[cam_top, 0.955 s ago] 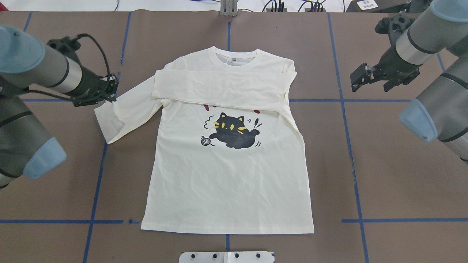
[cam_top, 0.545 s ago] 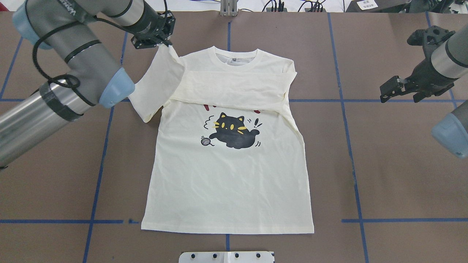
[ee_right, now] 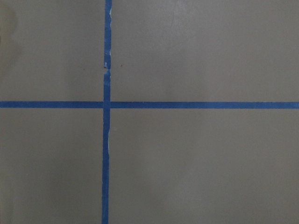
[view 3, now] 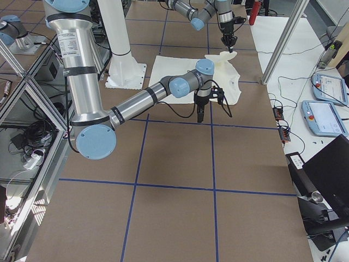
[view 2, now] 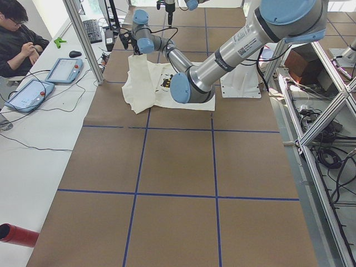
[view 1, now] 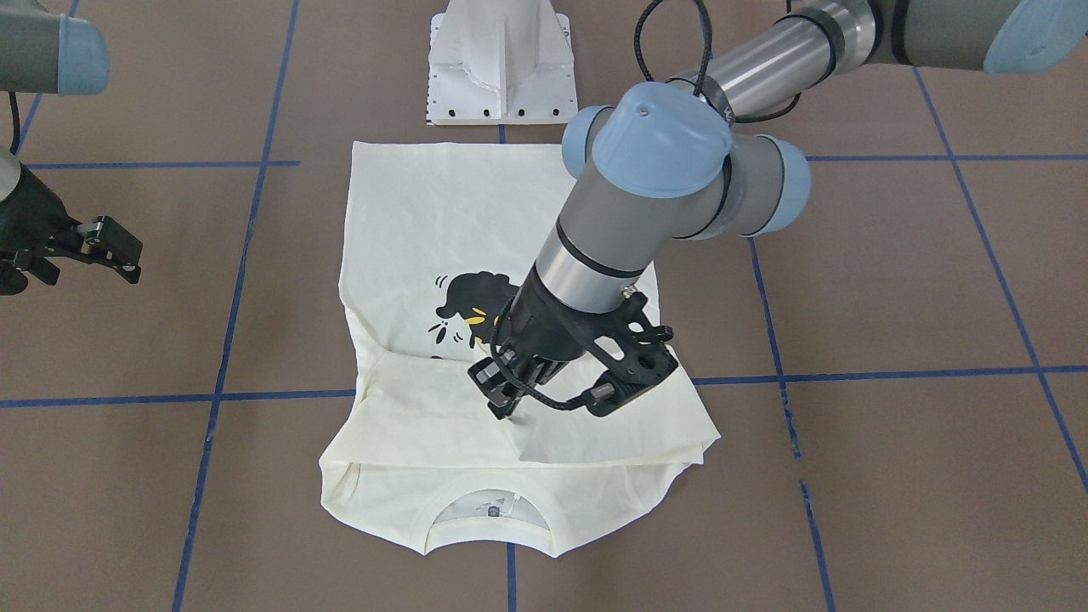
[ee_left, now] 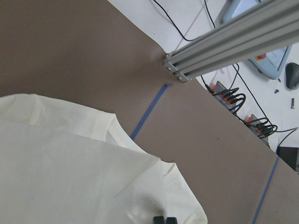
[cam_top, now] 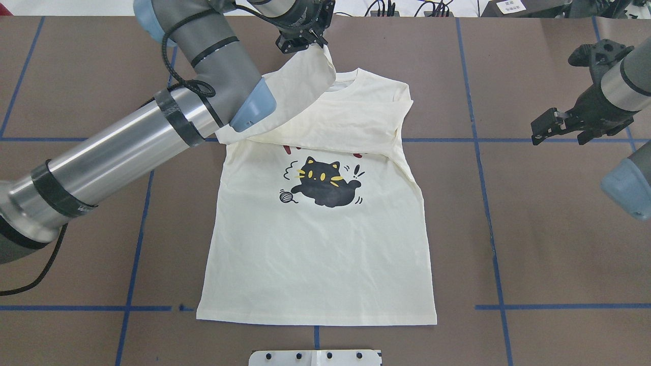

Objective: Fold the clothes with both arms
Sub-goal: 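Lift the sleeve with the left gripper and fold it across the shirt front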

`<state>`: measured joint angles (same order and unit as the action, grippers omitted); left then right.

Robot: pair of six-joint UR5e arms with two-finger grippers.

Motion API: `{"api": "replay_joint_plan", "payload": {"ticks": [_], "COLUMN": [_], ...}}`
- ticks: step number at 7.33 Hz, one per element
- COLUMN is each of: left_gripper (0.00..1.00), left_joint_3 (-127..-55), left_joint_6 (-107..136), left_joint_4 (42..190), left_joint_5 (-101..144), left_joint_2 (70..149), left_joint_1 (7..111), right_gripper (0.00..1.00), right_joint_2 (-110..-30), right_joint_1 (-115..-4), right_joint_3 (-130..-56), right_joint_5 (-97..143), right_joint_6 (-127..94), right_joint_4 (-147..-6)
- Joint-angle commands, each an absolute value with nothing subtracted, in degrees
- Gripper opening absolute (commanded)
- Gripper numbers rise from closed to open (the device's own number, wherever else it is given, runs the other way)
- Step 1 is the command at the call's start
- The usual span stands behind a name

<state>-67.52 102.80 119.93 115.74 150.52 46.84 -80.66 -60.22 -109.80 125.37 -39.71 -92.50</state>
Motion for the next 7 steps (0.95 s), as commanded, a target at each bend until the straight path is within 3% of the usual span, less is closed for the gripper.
{"api": "replay_joint_plan", "payload": {"ticks": [1,5,6,7], "left_gripper": [0.00,0.00,0.99,1.00], "left_joint_3": [-62.08,-54.07,-52.31,-52.03], "left_joint_6": [104.41,107.74,105.93,104.08], "left_joint_4": [124.61,130.42,134.35,136.04], "left_joint_5": [113.92,105.33,104.34,103.20], "left_joint_2": [152.30,157.39,157.67,157.41], "left_joint_1": [44.48,38.87,37.11,36.22], "right_gripper": [1.00,1.00,1.00,1.00], "right_joint_2": [-80.42,-80.16,-80.07,-80.07], "right_joint_1": [-60.21,-60.21,-60.21,-60.21], "right_joint_3": [-109.07,-108.46,-108.37,-108.46], "right_joint_5": [125.33,125.33,125.33,125.42], "right_joint_6": [-39.90,-39.99,-40.08,-40.17], "right_joint_4": [-92.46,-92.46,-92.46,-92.46]}}
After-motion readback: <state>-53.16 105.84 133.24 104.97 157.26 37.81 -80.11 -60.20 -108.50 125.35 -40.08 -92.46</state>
